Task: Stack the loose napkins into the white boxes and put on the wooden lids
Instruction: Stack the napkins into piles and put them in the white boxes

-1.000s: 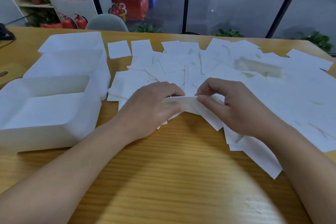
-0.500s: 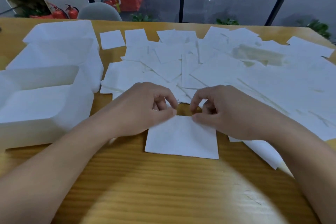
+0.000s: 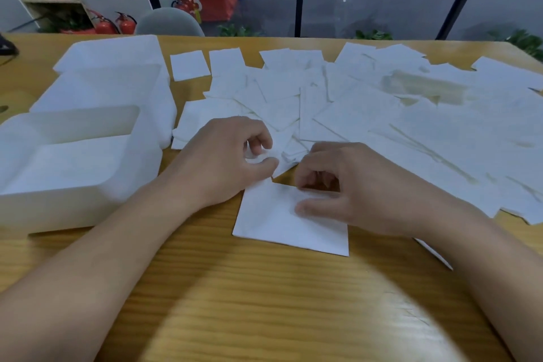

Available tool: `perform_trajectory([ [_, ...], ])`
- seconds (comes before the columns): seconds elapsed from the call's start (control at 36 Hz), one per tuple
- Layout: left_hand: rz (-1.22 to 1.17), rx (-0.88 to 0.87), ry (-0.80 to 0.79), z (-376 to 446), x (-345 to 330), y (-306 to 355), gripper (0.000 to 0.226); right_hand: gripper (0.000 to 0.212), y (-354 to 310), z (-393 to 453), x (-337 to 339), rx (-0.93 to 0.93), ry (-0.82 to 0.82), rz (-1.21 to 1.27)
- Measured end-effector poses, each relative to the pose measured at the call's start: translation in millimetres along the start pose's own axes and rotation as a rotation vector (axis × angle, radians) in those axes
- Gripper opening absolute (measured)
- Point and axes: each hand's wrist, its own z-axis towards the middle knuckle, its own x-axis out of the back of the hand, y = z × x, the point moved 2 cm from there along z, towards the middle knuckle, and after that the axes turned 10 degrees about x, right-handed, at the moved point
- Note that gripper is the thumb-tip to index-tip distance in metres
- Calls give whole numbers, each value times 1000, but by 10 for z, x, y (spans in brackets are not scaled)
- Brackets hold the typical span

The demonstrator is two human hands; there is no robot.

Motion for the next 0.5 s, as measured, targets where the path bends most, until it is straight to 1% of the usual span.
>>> perform_trajectory([
  [0.14, 53, -2, 26, -9, -88, 8, 20, 7, -56, 19, -59, 26, -33, 44],
  [0.22, 93, 2, 63, -12, -99, 20, 17, 9, -79, 14, -75, 39, -52, 86],
  [0.31, 147, -14, 94, -21, -114, 49, 11, 11, -73, 19, -81, 43, -48, 72],
  [0.42, 115, -30, 65, -28, -65, 50, 3, 8, -41, 11, -61, 50, -32, 26],
  [0.5, 75, -48, 0, -9, 30, 4, 14, 8, -9, 7, -58, 48, -4, 29],
])
